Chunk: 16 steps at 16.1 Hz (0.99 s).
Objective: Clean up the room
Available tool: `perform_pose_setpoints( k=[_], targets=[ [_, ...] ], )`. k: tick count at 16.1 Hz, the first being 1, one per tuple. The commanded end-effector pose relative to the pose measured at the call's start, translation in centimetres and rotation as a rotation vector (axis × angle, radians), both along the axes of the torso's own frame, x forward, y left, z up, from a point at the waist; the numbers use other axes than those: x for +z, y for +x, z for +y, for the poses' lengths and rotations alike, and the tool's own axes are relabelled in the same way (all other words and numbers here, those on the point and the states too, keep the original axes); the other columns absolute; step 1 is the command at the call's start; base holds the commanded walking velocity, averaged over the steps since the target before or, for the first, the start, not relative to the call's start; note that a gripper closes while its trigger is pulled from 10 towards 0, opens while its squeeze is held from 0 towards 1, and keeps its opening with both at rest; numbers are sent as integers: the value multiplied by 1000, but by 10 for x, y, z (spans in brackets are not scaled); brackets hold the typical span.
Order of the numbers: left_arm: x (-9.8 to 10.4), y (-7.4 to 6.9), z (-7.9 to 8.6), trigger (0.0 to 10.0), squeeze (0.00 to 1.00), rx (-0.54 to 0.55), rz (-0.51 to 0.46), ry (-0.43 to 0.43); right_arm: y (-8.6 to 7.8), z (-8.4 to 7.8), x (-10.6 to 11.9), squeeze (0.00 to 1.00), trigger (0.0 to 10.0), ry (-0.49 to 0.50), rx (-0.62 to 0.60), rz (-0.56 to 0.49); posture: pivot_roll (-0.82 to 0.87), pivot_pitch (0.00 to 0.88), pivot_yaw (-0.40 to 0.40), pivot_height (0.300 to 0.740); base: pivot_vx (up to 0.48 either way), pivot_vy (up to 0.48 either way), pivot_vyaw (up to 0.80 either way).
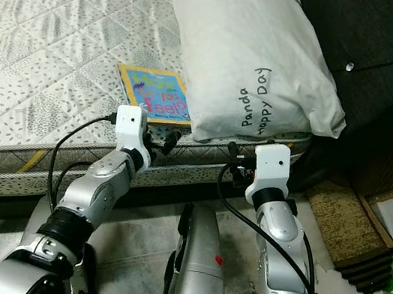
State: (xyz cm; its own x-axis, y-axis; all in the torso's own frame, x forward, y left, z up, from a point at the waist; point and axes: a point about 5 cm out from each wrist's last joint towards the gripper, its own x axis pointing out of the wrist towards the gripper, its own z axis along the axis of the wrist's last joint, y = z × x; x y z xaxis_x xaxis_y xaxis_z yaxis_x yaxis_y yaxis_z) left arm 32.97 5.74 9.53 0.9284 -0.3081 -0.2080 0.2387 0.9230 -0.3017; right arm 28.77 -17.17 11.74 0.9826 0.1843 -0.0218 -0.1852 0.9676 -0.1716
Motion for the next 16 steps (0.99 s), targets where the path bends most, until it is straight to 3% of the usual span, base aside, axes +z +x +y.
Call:
perform_pose_setpoints(
  k=[1, 3, 4, 10, 12, 14, 15, 16],
  targets=[
    [0, -3, -8, 10000, 0, -65, 6, 14, -2, -3, -5, 0, 10000, -5, -5, 19, -147, 169, -88, 541, 0, 0, 0],
    [-6, -5, -8, 10000, 0, -71, 44, 30, -2, -3, -5, 0, 10000, -4, -4, 19, -148, 169, -87, 541, 0, 0, 0],
    [-9, -5, 2, 10000, 0, 23, 67, 27, -3, -4, -5, 0, 10000, -3, -6, 20, -150, 170, -85, 541, 0, 0, 0],
    [-2, 4, 34, 10000, 0, 209, 9, 53, -3, -5, -8, 0, 10000, -9, -7, 26, -150, 167, -86, 541, 0, 0, 0],
    [-1, 4, 36, 10000, 0, 209, 11, 59, -3, -5, -8, 0, 10000, -9, -6, 25, -149, 166, -87, 541, 0, 0, 0],
    [3, 1, 17, 10000, 0, 101, -21, 18, -2, -5, -7, 0, 10000, -10, -4, 24, -145, 161, -91, 541, 0, 0, 0],
    [8, -1, -1, 10000, 0, 9, -48, 13, -1, -3, -7, 0, 10000, -8, 0, 21, -145, 159, -92, 541, 0, 0, 0],
    [9, -1, -7, 10000, 0, -14, -54, 20, 0, -2, -6, 0, 10000, -8, 1, 19, -145, 159, -92, 541, 0, 0, 0]
  ],
)
